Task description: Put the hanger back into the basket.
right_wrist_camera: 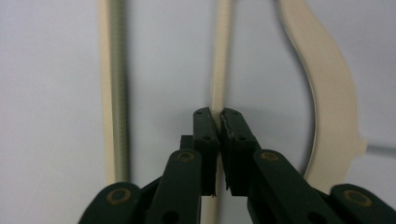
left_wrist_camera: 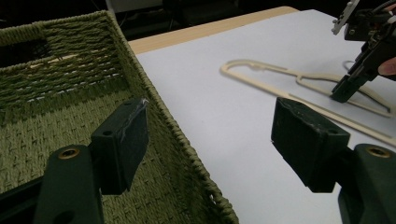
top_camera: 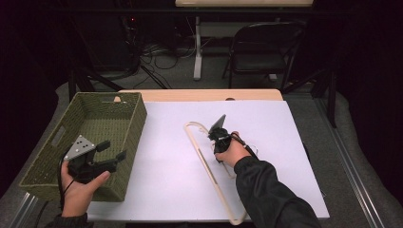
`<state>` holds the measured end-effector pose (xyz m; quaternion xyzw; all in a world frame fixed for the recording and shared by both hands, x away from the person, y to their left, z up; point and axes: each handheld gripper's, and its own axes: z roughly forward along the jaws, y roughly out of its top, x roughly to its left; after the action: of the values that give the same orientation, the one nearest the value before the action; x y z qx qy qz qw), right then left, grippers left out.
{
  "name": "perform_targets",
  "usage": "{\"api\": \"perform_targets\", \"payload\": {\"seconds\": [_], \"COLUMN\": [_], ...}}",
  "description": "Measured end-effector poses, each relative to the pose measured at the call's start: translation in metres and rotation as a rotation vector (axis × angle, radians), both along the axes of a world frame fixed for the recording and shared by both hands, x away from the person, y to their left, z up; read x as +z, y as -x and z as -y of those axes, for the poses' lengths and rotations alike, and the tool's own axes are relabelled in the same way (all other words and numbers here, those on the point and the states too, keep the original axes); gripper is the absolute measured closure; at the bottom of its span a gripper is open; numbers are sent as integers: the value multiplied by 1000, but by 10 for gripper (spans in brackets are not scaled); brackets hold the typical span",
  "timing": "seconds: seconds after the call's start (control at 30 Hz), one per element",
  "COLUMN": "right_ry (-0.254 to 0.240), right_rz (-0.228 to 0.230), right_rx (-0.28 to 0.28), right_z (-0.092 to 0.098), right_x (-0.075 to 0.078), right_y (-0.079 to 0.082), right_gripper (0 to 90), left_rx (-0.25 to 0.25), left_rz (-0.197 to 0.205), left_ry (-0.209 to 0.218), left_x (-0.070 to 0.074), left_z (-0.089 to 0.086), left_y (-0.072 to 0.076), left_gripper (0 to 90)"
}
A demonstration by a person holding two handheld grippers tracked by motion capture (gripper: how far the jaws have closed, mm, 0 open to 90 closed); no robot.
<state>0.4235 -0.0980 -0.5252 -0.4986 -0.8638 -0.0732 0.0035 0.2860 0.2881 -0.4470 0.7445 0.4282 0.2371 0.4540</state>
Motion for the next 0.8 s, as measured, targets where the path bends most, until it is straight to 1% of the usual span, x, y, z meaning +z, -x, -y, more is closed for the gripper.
{"api": "perform_targets", "payload": {"seconds": [0.03, 0.07, 0.13, 0.23, 0.27, 0.33, 0.37, 0.4, 0.43, 0.47, 0.5, 0.53, 0.57, 0.6, 0.63, 0.67, 0.7, 0.73, 0.8], "right_ry": [-51, 6, 1, -11, -2, -19, -20, -17, -19, -7, -7, -5, -20, -29, -8, -11, -10, -10, 6], "right_rz": [47, 14, 22, 15, 4, 18, 17, 12, 18, 15, 15, 22, 41, 38, 28, 29, 35, 35, 56], "right_rx": [-39, 26, 25, 28, 40, 24, 27, 37, 39, 56, 56, 67, 61, 54, 88, 95, 117, 117, 149], "right_z": [-3, -2, -3, -2, -1, -1, -1, -1, -1, -1, -1, -1, -2, -3, -2, -2, -3, -3, -6], "right_x": [-5, 0, -1, -1, 0, -1, 0, 1, 1, 3, 3, 3, 1, 1, 3, 3, 4, 4, 6], "right_y": [5, 2, 4, 3, 2, 3, 3, 3, 4, 3, 3, 4, 5, 6, 5, 6, 8, 8, 12], "right_gripper": [856, 856, 857, 857, 857, 857, 857, 857, 856, 856, 856, 856, 856, 856, 856, 856, 856, 856, 856], "left_rx": [0, 1, 0, -4, -4, -4, -4, -4, -5, -5, -5, -6, -8, -10, -10, -13, -15, -15, -19], "left_rz": [1, 1, 1, 2, 1, 0, 0, 1, 2, 1, 1, 1, 1, 2, 0, 0, 2, 2, 1], "left_ry": [1, 2, 3, 0, 0, 0, 0, 0, 0, -2, -2, -1, -2, -2, -2, -5, -4, -4, -6], "left_x": [0, 0, 0, 0, -1, -1, -1, -1, 0, 0, 0, 0, 0, 0, 0, 0, 0, 0, 0], "left_z": [0, 1, 1, 2, 2, 2, 2, 2, 2, 2, 2, 2, 3, 3, 4, 4, 5, 5, 6], "left_y": [0, 0, 0, 0, 0, 0, 0, 0, 0, 0, 0, 0, 0, 0, 0, 0, 0, 0, 1], "left_gripper": [274, 274, 274, 274, 274, 275, 275, 276, 276, 276, 276, 276, 277, 277, 278, 278, 279, 280, 281]}}
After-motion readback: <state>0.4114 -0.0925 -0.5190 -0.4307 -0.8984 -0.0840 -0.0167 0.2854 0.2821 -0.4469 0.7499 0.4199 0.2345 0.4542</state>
